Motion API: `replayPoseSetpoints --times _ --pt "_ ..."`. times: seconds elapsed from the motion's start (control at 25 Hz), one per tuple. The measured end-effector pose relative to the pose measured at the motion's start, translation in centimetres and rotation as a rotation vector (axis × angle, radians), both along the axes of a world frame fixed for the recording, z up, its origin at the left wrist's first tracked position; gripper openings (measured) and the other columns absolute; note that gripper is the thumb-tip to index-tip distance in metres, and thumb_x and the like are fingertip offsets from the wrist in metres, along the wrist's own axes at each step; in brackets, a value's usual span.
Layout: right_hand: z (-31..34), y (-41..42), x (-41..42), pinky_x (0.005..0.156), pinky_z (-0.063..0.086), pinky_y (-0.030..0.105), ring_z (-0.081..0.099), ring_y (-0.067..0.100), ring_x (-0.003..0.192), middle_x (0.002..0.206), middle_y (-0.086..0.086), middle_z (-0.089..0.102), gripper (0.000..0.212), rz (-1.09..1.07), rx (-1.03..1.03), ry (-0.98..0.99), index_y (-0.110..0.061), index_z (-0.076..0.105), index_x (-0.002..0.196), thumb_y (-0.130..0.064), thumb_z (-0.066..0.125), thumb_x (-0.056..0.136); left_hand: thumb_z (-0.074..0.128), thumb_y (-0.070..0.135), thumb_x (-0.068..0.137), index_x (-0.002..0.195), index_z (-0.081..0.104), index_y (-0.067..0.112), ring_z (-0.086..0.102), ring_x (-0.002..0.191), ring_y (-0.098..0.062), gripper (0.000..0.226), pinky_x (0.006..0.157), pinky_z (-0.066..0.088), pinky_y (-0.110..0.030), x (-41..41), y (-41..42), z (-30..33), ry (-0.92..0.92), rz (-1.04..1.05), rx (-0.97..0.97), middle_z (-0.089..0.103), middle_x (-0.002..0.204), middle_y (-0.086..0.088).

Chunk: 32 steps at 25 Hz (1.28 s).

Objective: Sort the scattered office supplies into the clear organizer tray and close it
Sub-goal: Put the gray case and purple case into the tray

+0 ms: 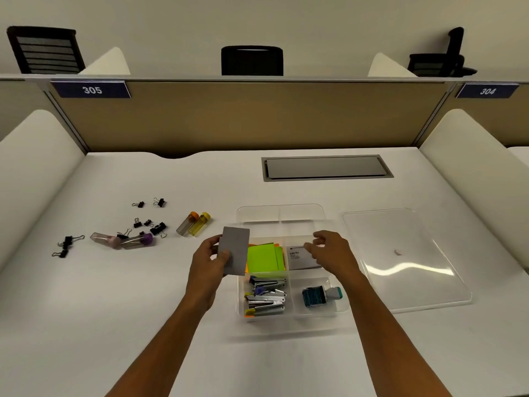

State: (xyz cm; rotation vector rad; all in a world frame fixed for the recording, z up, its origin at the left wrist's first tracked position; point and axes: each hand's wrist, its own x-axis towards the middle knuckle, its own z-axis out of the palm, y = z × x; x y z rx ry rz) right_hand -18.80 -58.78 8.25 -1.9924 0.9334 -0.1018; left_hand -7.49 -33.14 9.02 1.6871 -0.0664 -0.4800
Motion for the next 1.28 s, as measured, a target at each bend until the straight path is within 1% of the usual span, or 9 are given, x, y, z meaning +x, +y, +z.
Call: replayPoseSetpoints --times 0.12,0.24,0.4,0.48,0.6,0.8,0.92,1.12,1.28 --pt "1.7 1.8 0.3 0.072 0.062 0.037 0.072 0.014 0.075 0.097 -0.004 0.071 0.04 0.097 0.162 -0.163 -0.018 0.061 0.126 -0.032 0.067 0.089 0.062 0.014 0.092 0.126 0.053 0.026 0.063 0.101 -0.019 0.038 0.072 0.058 -0.032 -0.7 -1.7 0.6 -0.002 -0.111 0.021 0.063 0.113 -0.003" --pt "2.8 3.4 0.4 0.067 0.06 0.03 0.071 0.012 0.073 0.093 -0.004 0.073 0.032 0.233 0.242 -0.19 -0.026 0.066 0.118 -0.042 0.063 0.09 0.068 0.021 0.088 0.122 0.053 0.031 0.065 0.093 -0.009 0.038 0.064 0.054 -0.018 -1.6 -3.2 1.2 -0.038 -0.218 0.068 0.066 0.104 0.005" --pt "2.6 3.6 -0.3 0.061 0.053 0.02 0.066 0.008 0.068 0.09 -0.004 0.074 0.032 0.355 0.268 -0.143 -0.029 0.065 0.118 -0.042 0.066 0.089 0.07 0.023 0.087 0.12 0.056 0.033 0.065 0.09 -0.007 0.037 0.056 0.052 -0.013 -2.4 -4.5 1.3 -0.065 -0.299 0.095 0.064 0.101 0.013" --pt "2.2 2.9 -0.6 0.06 0.052 0.021 0.063 0.006 0.063 0.087 -0.002 0.074 0.029 0.311 0.268 -0.142 -0.024 0.066 0.116 -0.032 0.068 0.088 0.071 0.025 0.086 0.121 0.056 0.033 0.065 0.093 -0.007 0.039 0.059 0.053 -0.014 -2.6 -4.6 1.3 -0.056 -0.284 0.082 0.064 0.105 0.014" --pt "1.5 1.1 -1.2 0.059 0.055 0.027 0.062 0.011 0.06 0.089 0.006 0.073 0.026 0.088 0.296 -0.174 -0.015 0.066 0.113 -0.024 0.069 0.089 0.069 0.023 0.088 0.121 0.056 0.03 0.066 0.096 -0.012 0.036 0.071 0.055 -0.022 -2.4 -4.2 1.1 -0.05 -0.217 0.058 0.064 0.112 0.012" --pt "0.4 -2.7 -2.1 0.056 0.053 0.026 0.068 0.019 0.07 0.097 0.007 0.07 0.032 -0.197 0.141 -0.088 -0.011 0.06 0.122 -0.023 0.063 0.092 0.064 0.018 0.091 0.12 0.058 0.026 0.067 0.096 -0.016 0.031 0.073 0.056 -0.027 -2.0 -3.2 0.7 -0.022 -0.162 0.031 0.064 0.114 0.006" --pt "-0.3 -3.0 -1.4 0.052 0.054 0.026 0.07 0.02 0.071 0.101 0.008 0.068 0.033 -0.191 0.098 0.02 -0.011 0.058 0.123 -0.021 0.062 0.092 0.063 0.018 0.092 0.12 0.058 0.025 0.067 0.095 -0.016 0.029 0.072 0.055 -0.027 -2.2 -3.2 0.5 -0.011 -0.155 0.03 0.064 0.114 0.005" --pt "-1.7 -1.9 0.2 0.072 0.062 0.044 0.072 0.03 0.078 0.109 0.016 0.067 0.024 -0.063 0.037 0.18 -0.009 0.058 0.111 -0.018 0.063 0.09 0.063 0.019 0.092 0.116 0.06 0.026 0.067 0.095 -0.014 0.025 0.07 0.055 -0.025 -2.3 -2.9 0.1 -0.019 -0.161 0.05 0.064 0.113 0.007" --pt "-2.1 -1.3 0.6 0.075 0.06 0.04 0.07 0.03 0.078 0.106 0.016 0.067 0.032 0.024 -0.098 0.301 -0.003 0.058 0.117 -0.014 0.06 0.087 0.063 0.021 0.092 0.115 0.062 0.026 0.064 0.099 -0.014 0.023 0.084 0.056 -0.033 -2.3 -2.2 -0.7 -0.05 -0.179 0.137 0.065 0.113 0.004"
